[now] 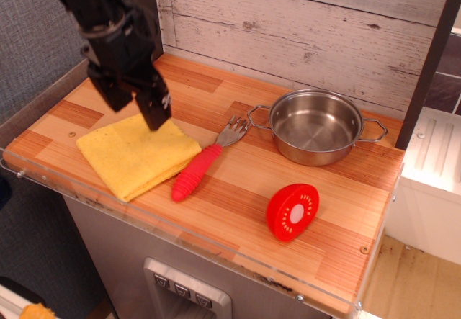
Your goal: Place the yellow cloth to the left of the red fork.
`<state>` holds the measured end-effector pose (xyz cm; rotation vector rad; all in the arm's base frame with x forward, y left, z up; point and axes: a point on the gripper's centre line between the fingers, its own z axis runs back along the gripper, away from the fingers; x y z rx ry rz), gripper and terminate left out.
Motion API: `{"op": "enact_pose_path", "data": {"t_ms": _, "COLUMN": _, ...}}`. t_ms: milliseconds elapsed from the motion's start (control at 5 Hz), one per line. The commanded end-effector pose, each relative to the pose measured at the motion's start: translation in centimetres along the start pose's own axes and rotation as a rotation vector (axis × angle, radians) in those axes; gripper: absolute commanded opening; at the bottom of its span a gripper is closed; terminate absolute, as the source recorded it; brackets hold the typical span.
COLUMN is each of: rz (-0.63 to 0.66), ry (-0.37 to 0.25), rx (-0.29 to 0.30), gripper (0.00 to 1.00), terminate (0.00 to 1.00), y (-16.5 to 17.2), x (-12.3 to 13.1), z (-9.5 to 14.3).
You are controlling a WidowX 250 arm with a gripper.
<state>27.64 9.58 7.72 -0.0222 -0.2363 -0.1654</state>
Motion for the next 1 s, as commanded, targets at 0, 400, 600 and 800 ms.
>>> {"op": "enact_pose_path", "data": {"t_ms": 0, "rz": 0.011, "ry": -0.056, "rx": 0.056, "gripper": 1.00, "terminate": 0.00, "y": -0.11, "x": 0.31, "z": 5.07}}
{"op": "enact_pose_path", "data": {"t_ms": 400, "rz": 0.051, "ry": 0.004, "rx": 0.015, "gripper": 1.00, "terminate": 0.00, "y": -0.54, "x": -0.59, "z": 5.70}}
{"op": "enact_pose_path", "data": {"t_ms": 600, "rz": 0.051, "ry": 0.004, "rx": 0.015, "gripper": 1.00, "terminate": 0.00, "y": -0.54, "x": -0.59, "z": 5.70}}
{"op": "enact_pose_path", "data": {"t_ms": 800, "rz": 0.051, "ry": 0.004, "rx": 0.015, "gripper": 1.00, "terminate": 1.00, "y": -0.54, "x": -0.59, "z": 5.70}}
